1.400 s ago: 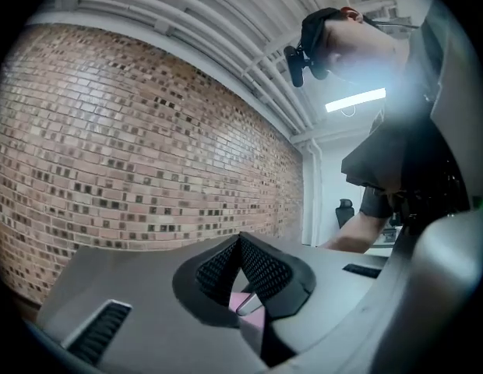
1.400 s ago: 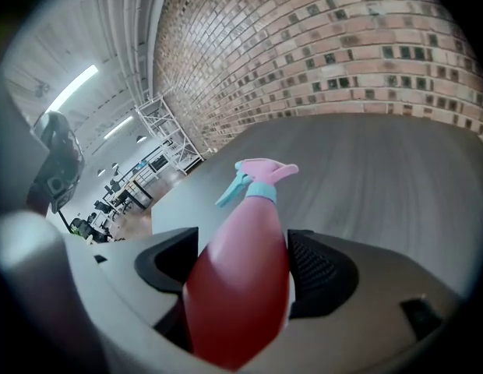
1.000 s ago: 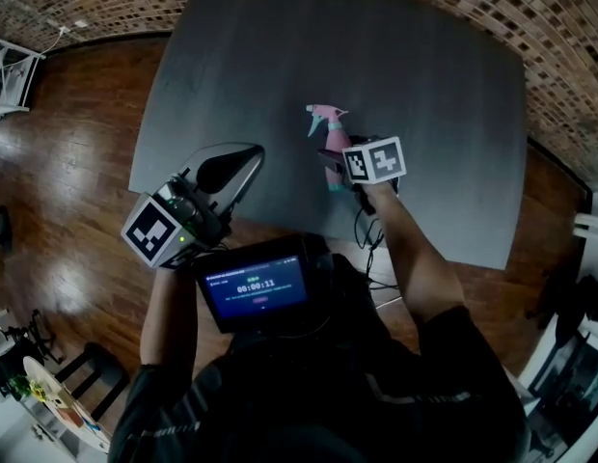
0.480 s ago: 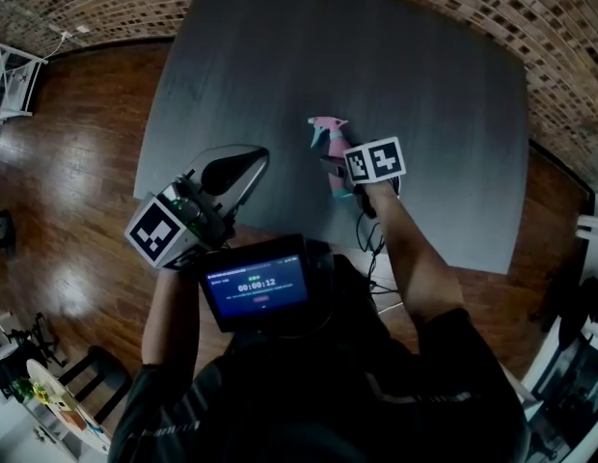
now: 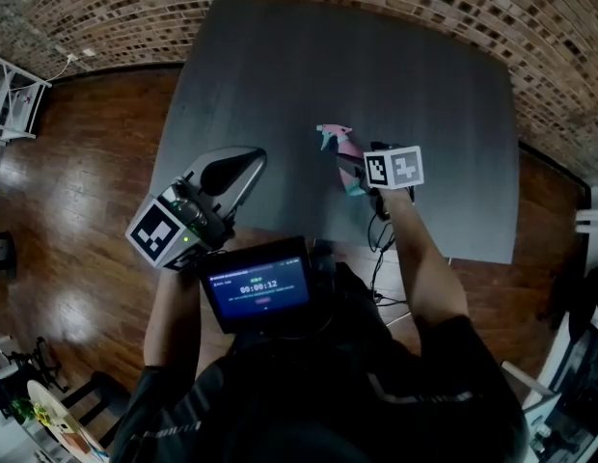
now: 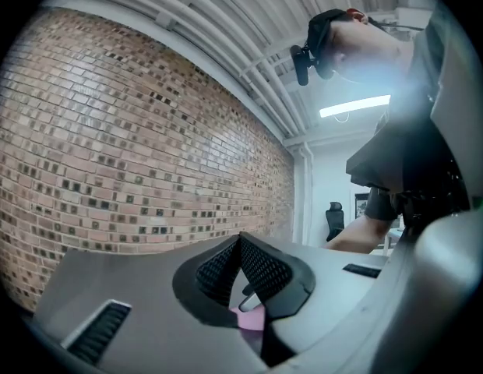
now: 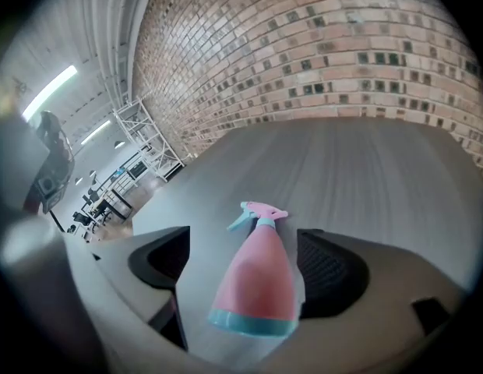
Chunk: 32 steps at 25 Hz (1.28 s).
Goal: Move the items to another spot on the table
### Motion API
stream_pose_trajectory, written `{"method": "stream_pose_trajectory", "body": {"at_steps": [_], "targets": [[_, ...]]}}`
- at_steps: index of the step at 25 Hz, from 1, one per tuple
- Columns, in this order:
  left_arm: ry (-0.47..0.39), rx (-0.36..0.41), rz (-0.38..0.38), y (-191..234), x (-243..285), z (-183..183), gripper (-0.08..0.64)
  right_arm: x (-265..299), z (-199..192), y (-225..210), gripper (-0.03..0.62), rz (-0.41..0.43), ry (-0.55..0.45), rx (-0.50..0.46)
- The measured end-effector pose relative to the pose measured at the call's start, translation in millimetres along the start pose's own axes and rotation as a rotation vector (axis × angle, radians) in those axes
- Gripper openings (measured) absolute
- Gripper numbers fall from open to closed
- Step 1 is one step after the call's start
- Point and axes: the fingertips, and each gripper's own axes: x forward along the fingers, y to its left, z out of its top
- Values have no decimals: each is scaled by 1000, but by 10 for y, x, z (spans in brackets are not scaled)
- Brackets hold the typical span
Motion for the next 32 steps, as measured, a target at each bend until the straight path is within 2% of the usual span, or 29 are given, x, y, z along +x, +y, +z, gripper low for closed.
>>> {"method": "stream_pose_trajectory", "body": {"at_steps": [2,4,5,7,11,14,16,22,26,32], "targets": [[-23,26,-36,-99,-106,129,-3,-254,95,152,440,-6,-78,-4],[-36,43,-65,-194,-207,237,-3,-488,169,343,404,5,-146,-12],[-38,48,-75,-229,-239,271,-3,-596,204,431,373,14,-176,-19],[-44,53,-95,-286,-289,327,-3,-837,284,588,270,21,-250,-37],[-60,65,-148,-346,-328,413,-3,-1267,440,788,101,-2,-408,-73],[-73,64,-188,-404,-342,469,-3,-1579,492,987,87,-6,-491,-80],[-80,65,-213,-473,-380,506,-3,-1795,461,1089,6,-24,-545,-75],[-103,77,-269,-811,-626,595,-3,-2251,119,1431,5,-66,-633,-80],[-115,84,-298,-999,-634,618,-3,-2505,17,1468,5,-98,-680,-88],[-119,82,-300,-1169,-549,677,-3,-2839,-65,1470,3,-106,-728,-100]]}}
